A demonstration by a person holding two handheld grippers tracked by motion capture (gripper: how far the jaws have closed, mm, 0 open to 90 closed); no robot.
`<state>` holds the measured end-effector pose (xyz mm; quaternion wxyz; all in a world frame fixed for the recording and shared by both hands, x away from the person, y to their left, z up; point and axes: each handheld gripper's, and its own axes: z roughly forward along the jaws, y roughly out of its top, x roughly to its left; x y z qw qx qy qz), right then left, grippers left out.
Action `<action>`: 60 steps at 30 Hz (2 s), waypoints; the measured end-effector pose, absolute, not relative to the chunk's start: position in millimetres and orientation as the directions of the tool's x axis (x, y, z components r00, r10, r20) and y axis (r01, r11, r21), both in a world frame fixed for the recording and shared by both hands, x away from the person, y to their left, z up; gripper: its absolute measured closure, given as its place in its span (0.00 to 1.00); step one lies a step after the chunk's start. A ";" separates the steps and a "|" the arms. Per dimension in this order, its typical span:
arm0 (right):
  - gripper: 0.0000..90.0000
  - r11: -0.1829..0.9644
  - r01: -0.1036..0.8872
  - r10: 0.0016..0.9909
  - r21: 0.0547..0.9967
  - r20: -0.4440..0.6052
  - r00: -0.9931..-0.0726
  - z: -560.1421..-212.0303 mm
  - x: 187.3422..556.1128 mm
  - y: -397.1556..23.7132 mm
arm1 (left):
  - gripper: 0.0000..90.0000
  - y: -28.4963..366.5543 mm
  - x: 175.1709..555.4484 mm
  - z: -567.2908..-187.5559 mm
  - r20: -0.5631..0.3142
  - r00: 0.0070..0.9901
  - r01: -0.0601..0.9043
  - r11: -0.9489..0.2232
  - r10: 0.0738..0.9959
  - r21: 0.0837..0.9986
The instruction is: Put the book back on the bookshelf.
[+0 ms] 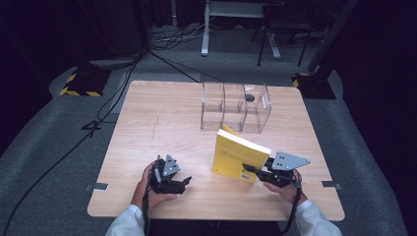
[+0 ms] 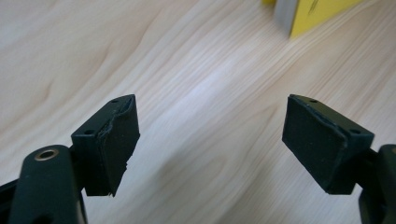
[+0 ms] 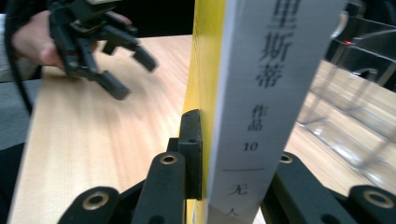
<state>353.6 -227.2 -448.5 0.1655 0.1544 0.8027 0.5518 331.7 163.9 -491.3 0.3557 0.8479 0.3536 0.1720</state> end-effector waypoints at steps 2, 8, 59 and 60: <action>0.85 0.340 0.076 0.469 0.937 -0.099 -0.878 -448.0 355.8 -232.3 | 0.19 175.0 327.7 -492.7 0.027 0.690 0.481 -0.486 0.724 0.729; 0.85 0.329 0.094 0.554 0.940 -0.111 -0.825 -445.4 360.7 -247.2 | 0.19 192.3 315.0 -493.2 0.028 0.685 0.492 -0.491 0.728 0.719; 0.85 0.221 0.093 0.826 0.971 -0.136 -0.547 -373.1 419.5 -277.9 | 0.18 208.0 307.8 -504.8 -0.003 0.640 0.556 -0.460 0.768 0.693; 0.85 0.216 0.097 0.832 0.971 -0.131 -0.540 -372.5 421.6 -276.6 | 0.18 208.0 307.8 -504.8 -0.003 0.640 0.556 -0.460 0.768 0.692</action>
